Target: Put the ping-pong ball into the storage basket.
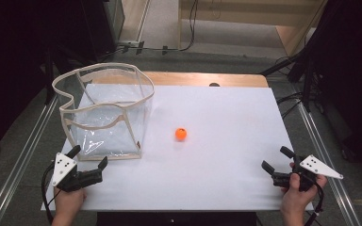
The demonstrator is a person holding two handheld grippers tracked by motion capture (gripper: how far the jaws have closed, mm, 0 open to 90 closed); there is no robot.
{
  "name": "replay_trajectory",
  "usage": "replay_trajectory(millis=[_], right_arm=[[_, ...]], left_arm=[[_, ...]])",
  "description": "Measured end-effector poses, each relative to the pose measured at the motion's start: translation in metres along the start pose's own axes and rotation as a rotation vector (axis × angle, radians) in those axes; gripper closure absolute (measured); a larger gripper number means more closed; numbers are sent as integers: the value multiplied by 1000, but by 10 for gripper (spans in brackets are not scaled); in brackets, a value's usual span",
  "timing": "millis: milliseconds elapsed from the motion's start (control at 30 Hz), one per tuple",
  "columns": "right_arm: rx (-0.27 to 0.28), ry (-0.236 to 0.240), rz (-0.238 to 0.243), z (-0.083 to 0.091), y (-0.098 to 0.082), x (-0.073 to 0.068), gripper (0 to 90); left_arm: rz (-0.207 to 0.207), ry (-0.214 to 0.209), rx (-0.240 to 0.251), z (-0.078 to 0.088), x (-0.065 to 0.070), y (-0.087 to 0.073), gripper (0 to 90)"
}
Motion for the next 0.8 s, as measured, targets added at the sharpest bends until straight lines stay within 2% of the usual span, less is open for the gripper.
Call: replay_trajectory(millis=[33,167,233,333,433,533,633,733,800], right_arm=[[0,25,2,-1,0,-1,0],[-39,-23,6,0,2,0,0],[-50,-32,14,1,4,0,0],[-60,-31,56,0,8,-4,0],[-58,0,84,-2,14,-7,0],[-80,9,122,-5,18,-9,0],[-88,11,130,-8,25,-11,0],[-113,20,162,-11,34,-14,0],[-122,43,170,-13,38,-16,0]], left_arm=[[2,4,1,0,0,0,0],[3,0,0,1,0,0,0],[2,2,0,1,0,-1,0],[-1,3,-2,1,1,-1,0],[-2,7,-1,0,1,-1,0],[-2,10,-1,0,1,-1,0],[-3,9,0,0,1,-1,0],[-7,8,-3,0,1,-1,0],[-9,8,-2,0,2,-1,0]])
Point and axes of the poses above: each handheld gripper's, and its own axes: z roughly backward along the jaws, y roughly out of its top, x roughly to its right, the point moved 4 cm from there along -z, roughly forward along the jaws, and after that the axes turned 12 degrees about z, right-handed, at the moved point
